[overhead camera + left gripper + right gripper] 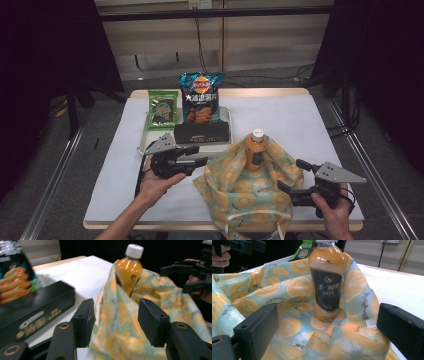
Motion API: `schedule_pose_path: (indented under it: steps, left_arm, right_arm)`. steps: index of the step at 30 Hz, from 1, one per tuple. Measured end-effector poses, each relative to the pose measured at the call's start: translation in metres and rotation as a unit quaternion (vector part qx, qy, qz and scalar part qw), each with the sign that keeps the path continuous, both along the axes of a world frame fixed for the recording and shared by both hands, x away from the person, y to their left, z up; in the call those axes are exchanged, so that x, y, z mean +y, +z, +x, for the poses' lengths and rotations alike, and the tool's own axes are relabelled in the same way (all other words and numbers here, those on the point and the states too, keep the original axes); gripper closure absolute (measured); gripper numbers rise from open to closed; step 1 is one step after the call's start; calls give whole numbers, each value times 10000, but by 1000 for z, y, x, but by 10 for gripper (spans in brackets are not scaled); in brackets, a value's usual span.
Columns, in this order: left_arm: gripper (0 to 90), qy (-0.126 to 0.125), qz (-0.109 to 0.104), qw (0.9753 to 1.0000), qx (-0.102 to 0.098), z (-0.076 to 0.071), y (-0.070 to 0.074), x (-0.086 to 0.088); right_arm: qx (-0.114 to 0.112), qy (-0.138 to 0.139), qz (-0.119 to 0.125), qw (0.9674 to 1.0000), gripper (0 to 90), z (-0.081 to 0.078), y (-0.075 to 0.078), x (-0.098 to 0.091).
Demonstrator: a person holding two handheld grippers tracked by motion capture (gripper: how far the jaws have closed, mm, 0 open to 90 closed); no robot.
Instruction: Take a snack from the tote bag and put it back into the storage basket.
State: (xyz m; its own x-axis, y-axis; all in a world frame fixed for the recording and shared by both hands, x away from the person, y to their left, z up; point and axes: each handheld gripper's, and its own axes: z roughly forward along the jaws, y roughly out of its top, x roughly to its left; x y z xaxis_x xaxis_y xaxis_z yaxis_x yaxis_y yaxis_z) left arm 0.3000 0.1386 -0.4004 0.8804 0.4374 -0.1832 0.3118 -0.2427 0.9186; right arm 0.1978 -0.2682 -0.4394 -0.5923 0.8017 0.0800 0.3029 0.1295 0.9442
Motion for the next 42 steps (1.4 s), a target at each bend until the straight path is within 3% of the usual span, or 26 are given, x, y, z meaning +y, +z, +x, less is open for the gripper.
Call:
schedule_pose_path:
  steps: [5,15,18,27,34,38,42]
  left_arm:
    - [482,-169,-28,9998,-90,0,7,-20]
    - [432,-362,274,9989,-111,9,-1,-63]
    - [423,-374,342,9985,-194,10,1,-71]
    - [388,-393,290,9987,-110,21,0,-99]
    - [356,-535,489,9974,-60,21,-7,-117]
    - [355,-449,363,9983,-42,22,-6,-121]
    - [348,-439,406,9982,-66,25,-6,-128]
  right_arm:
    - [10,-25,-21,10000,40,0,0,-1]
    - [43,42,-31,10000,54,0,-1,-2]
    - [50,33,-36,10000,54,0,-1,-2]
    - [60,37,-57,10000,58,1,-2,-1]
    - [59,39,-69,10000,59,1,-2,-1]
    - [72,24,-65,10000,58,1,-2,-1]
    - [91,45,-64,9999,58,1,-2,-1]
